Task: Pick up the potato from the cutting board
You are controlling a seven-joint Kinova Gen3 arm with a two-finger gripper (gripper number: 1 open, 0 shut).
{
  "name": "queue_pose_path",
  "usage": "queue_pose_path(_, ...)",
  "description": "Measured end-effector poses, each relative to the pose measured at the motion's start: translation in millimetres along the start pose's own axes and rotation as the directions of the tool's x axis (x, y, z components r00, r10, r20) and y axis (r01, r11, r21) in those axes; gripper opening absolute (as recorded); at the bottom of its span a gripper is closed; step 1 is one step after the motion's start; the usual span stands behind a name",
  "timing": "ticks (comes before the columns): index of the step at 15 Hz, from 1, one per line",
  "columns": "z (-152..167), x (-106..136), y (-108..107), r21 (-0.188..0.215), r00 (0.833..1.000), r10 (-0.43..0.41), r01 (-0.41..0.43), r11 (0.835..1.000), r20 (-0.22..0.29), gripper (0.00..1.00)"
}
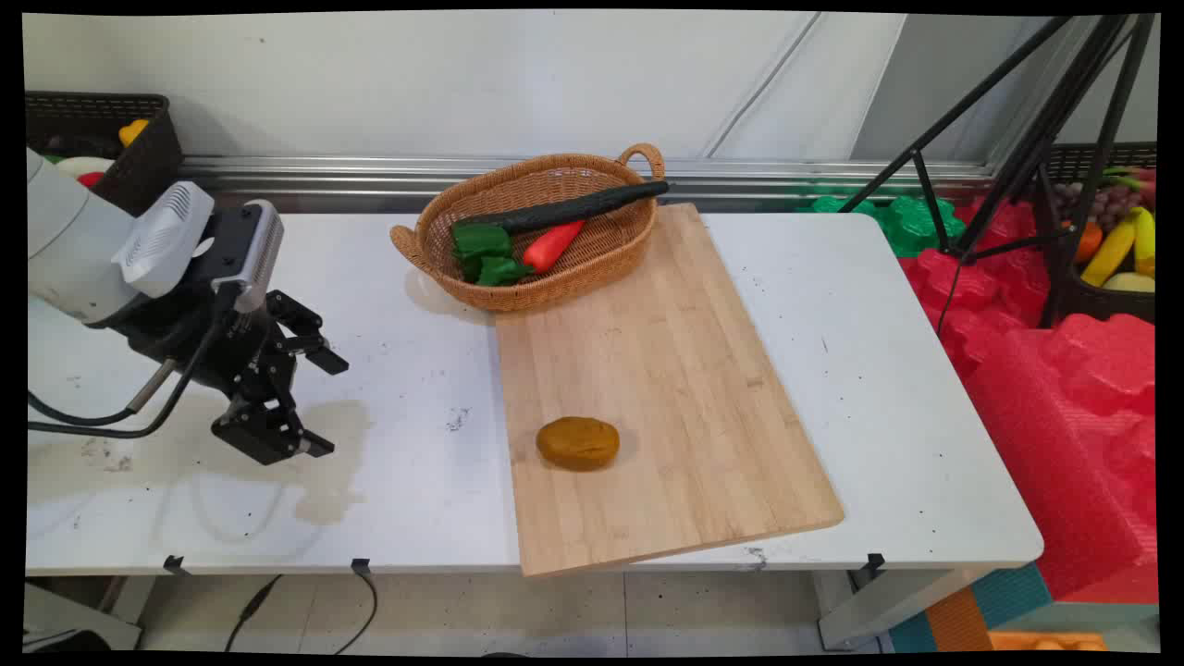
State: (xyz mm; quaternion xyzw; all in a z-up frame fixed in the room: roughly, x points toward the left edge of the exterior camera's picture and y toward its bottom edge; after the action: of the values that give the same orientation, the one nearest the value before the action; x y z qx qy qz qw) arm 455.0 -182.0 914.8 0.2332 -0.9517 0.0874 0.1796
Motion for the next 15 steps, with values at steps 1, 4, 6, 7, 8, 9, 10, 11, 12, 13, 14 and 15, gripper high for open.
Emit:
queue_pose_path(1, 0, 3, 0, 0.0, 1.0, -0.002, 0.002, 1.0, -0.01, 1.0)
queue_pose_path(4, -1, 22, 0, -0.002, 0.998, -0.017, 0.017, 1.0, -0.058, 1.0)
queue_pose_path(6, 1, 43, 0, -0.006, 0.996, -0.024, 0.024, 1.0, -0.089, 1.0)
queue_pose_path(7, 3, 53, 0, -0.01, 0.995, -0.024, 0.023, 1.0, -0.099, 1.0)
queue_pose_path(8, 5, 65, 1, -0.014, 0.994, -0.022, 0.02, 1.0, -0.109, 1.0)
queue_pose_path(9, 9, 80, 1, -0.019, 0.993, -0.015, 0.013, 1.0, -0.117, 1.0)
queue_pose_path(10, 14, 92, 2, -0.022, 0.992, -0.011, 0.008, 1.0, -0.122, 1.0)
queue_pose_path(11, 20, 106, 2, -0.024, 0.992, -0.007, 0.004, 1.0, -0.126, 1.0)
queue_pose_path(12, 23, 113, 1, -0.024, 0.992, -0.005, 0.002, 1.0, -0.127, 1.0)
queue_pose_path(13, 29, 122, 1, -0.024, 0.992, -0.002, -0.001, 1.0, -0.125, 1.0)
queue_pose_path(14, 32, 128, 1, -0.024, 0.992, 0.002, -0.005, 1.0, -0.124, 1.0)
queue_pose_path(15, 39, 137, 1, -0.025, 0.993, 0.009, -0.012, 1.0, -0.118, 1.0)
